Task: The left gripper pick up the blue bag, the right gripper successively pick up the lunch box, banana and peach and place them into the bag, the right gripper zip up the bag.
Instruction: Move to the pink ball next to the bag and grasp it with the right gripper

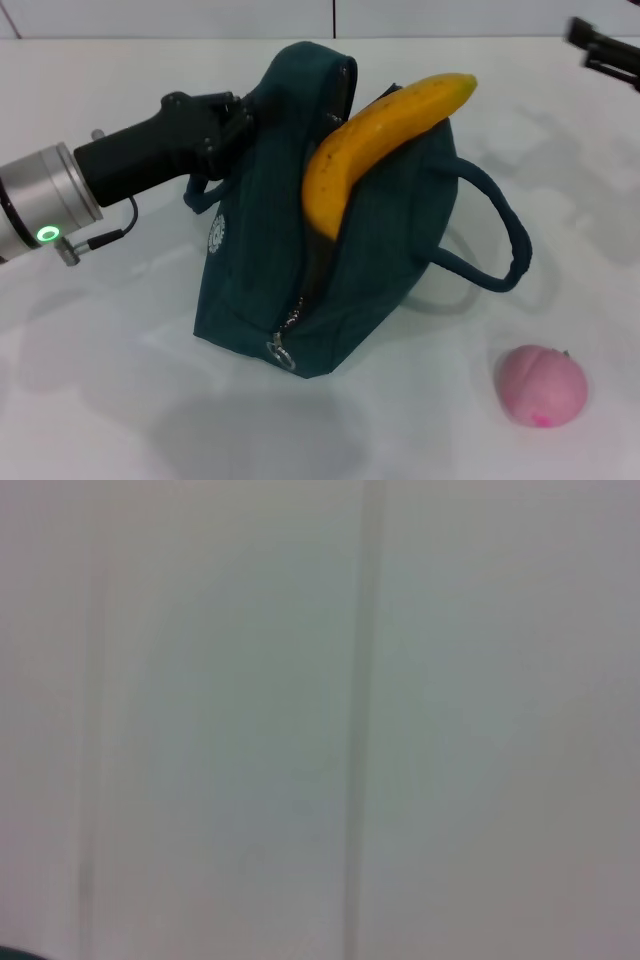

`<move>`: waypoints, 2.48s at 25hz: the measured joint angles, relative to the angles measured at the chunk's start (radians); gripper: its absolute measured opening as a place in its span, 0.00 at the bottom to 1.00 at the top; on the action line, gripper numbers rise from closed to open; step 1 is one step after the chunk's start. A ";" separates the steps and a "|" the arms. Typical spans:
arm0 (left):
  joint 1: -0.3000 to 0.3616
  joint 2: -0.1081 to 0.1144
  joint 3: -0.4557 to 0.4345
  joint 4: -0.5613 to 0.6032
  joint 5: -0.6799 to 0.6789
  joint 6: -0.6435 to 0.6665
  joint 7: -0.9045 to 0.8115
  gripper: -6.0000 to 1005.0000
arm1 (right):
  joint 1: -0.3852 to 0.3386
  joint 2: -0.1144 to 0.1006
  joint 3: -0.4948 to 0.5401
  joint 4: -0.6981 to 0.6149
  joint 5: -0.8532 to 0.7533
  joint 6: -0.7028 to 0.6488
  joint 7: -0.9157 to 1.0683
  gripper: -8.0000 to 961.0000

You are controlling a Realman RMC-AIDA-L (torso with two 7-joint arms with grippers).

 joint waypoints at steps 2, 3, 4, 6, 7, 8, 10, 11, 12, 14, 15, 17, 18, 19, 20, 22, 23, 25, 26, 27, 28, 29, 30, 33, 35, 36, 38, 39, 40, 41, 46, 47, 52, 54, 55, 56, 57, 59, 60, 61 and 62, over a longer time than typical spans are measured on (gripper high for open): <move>0.000 -0.001 0.000 0.000 -0.005 0.000 0.000 0.04 | 0.016 -0.001 0.016 0.119 0.085 -0.004 -0.072 0.91; -0.001 -0.001 0.000 0.000 -0.005 0.000 0.000 0.04 | 0.031 -0.003 0.019 0.175 0.111 -0.004 -0.108 0.91; -0.002 -0.001 0.000 0.001 -0.006 0.000 0.001 0.04 | 0.047 -0.002 0.020 0.231 0.135 -0.004 -0.143 0.91; -0.003 -0.001 0.000 0.002 -0.006 0.001 0.001 0.04 | 0.089 -0.001 0.018 0.317 0.152 0.000 -0.191 0.91; -0.004 -0.001 0.000 0.002 -0.006 0.001 0.002 0.04 | 0.113 0.000 0.016 0.355 0.154 0.002 -0.206 0.91; -0.005 -0.001 0.000 0.002 -0.006 0.001 0.002 0.04 | 0.137 0.000 0.012 0.383 0.153 0.002 -0.210 0.91; -0.007 -0.001 0.000 0.002 -0.006 0.002 0.006 0.04 | 0.173 0.000 0.002 0.419 0.150 0.002 -0.213 0.91; -0.008 -0.001 0.000 0.002 -0.006 0.002 0.008 0.04 | 0.190 0.000 -0.008 0.433 0.148 0.003 -0.215 0.91; -0.009 -0.002 0.000 0.002 -0.006 0.002 0.010 0.04 | 0.202 0.000 -0.016 0.441 0.147 0.003 -0.216 0.91; -0.011 -0.002 0.000 0.002 -0.006 0.003 0.012 0.04 | 0.222 0.001 -0.045 0.450 0.146 0.004 -0.223 0.91; -0.012 -0.003 0.001 0.002 -0.006 0.003 0.012 0.04 | 0.229 0.002 -0.060 0.450 0.146 0.004 -0.228 0.91; -0.012 -0.003 0.001 0.002 -0.005 0.003 0.013 0.04 | 0.240 0.003 -0.096 0.444 0.146 0.004 -0.235 0.91; -0.012 -0.003 0.001 0.001 -0.005 0.003 0.013 0.04 | 0.246 0.003 -0.111 0.441 0.147 0.004 -0.236 0.91; -0.012 -0.003 0.001 0.002 -0.004 0.002 0.013 0.04 | 0.251 0.003 -0.121 0.436 0.149 0.002 -0.235 0.91; -0.012 -0.003 0.001 0.001 -0.004 0.002 0.014 0.04 | 0.254 0.003 -0.129 0.432 0.150 0.000 -0.234 0.91; -0.012 -0.003 0.001 0.002 -0.004 0.002 0.014 0.04 | 0.257 0.003 -0.146 0.420 0.151 -0.004 -0.232 0.91; -0.012 -0.003 0.001 0.002 -0.004 0.002 0.014 0.04 | 0.260 0.003 -0.158 0.414 0.152 -0.005 -0.231 0.91; -0.011 -0.003 0.001 0.002 -0.004 0.002 0.014 0.04 | 0.264 0.003 -0.180 0.401 0.153 -0.006 -0.231 0.91; -0.011 -0.004 0.001 0.002 -0.005 0.003 0.014 0.04 | 0.265 0.004 -0.195 0.393 0.153 -0.006 -0.230 0.91; -0.011 -0.004 0.001 0.002 -0.005 0.003 0.014 0.04 | 0.267 0.004 -0.208 0.387 0.153 -0.006 -0.230 0.91; -0.012 -0.004 0.001 0.002 -0.005 0.003 0.014 0.04 | 0.270 0.004 -0.223 0.381 0.153 -0.006 -0.229 0.91; -0.012 -0.005 0.001 0.002 -0.005 0.004 0.014 0.04 | 0.274 0.004 -0.232 0.377 0.153 -0.006 -0.229 0.91; -0.013 -0.005 0.001 0.002 -0.005 0.004 0.014 0.04 | 0.280 0.004 -0.243 0.374 0.154 -0.005 -0.229 0.91; -0.014 -0.006 0.001 0.003 -0.006 0.005 0.014 0.04 | 0.294 0.005 -0.263 0.365 0.156 0.000 -0.229 0.91; -0.015 -0.006 0.001 0.003 -0.006 0.005 0.014 0.04 | 0.291 0.006 -0.258 0.354 0.180 0.002 -0.234 0.91; -0.015 -0.006 0.001 0.003 -0.006 0.005 0.014 0.04 | 0.282 0.006 -0.252 0.348 0.207 0.002 -0.242 0.91; -0.015 -0.006 0.001 0.003 -0.007 0.006 0.014 0.04 | 0.252 0.003 -0.243 0.335 0.278 -0.004 -0.267 0.91; -0.014 -0.006 0.001 0.003 -0.008 0.006 0.014 0.04 | 0.236 0.001 -0.239 0.327 0.306 -0.010 -0.279 0.91; -0.013 -0.006 0.001 0.003 -0.011 0.006 0.013 0.04 | 0.210 -0.002 -0.233 0.314 0.333 -0.021 -0.290 0.91; -0.011 -0.005 0.001 0.003 -0.015 0.006 0.013 0.04 | 0.192 -0.004 -0.228 0.304 0.339 -0.031 -0.290 0.91; -0.007 -0.001 0.001 0.003 -0.022 0.006 0.011 0.04 | 0.085 -0.043 -0.219 0.281 0.309 -0.163 -0.211 0.91; -0.007 -0.001 0.001 0.003 -0.023 0.006 0.011 0.04 | 0.068 -0.059 -0.219 0.290 0.285 -0.208 -0.162 0.91; -0.010 0.001 0.001 0.003 -0.023 0.006 0.013 0.04 | 0.061 -0.102 -0.218 0.400 0.158 -0.355 -0.029 0.91; -0.013 -0.001 0.001 0.003 -0.023 0.006 0.013 0.04 | 0.065 -0.102 -0.218 0.433 0.117 -0.353 -0.023 0.91; -0.014 -0.001 0.001 0.003 -0.023 0.006 0.013 0.04 | 0.069 -0.099 -0.217 0.444 0.097 -0.346 -0.023 0.91; -0.015 -0.002 0.001 0.003 -0.023 0.006 0.014 0.04 | 0.073 -0.096 -0.218 0.451 0.082 -0.343 -0.022 0.91; -0.015 -0.002 0.001 0.003 -0.023 0.006 0.013 0.04 | 0.079 -0.091 -0.217 0.456 0.058 -0.340 -0.022 0.90; -0.017 -0.002 0.001 0.003 -0.023 0.006 0.012 0.04 | 0.086 -0.080 -0.218 0.459 0.019 -0.331 -0.021 0.90; -0.017 -0.002 0.001 0.003 -0.023 0.006 0.011 0.04 | 0.089 -0.076 -0.218 0.461 0.009 -0.323 -0.021 0.90; -0.018 -0.002 0.001 0.003 -0.023 0.006 0.009 0.04 | 0.094 -0.070 -0.218 0.465 -0.002 -0.309 -0.020 0.89; -0.018 -0.002 0.001 0.003 -0.022 0.006 0.009 0.04 | 0.099 -0.066 -0.219 0.470 -0.007 -0.298 -0.019 0.89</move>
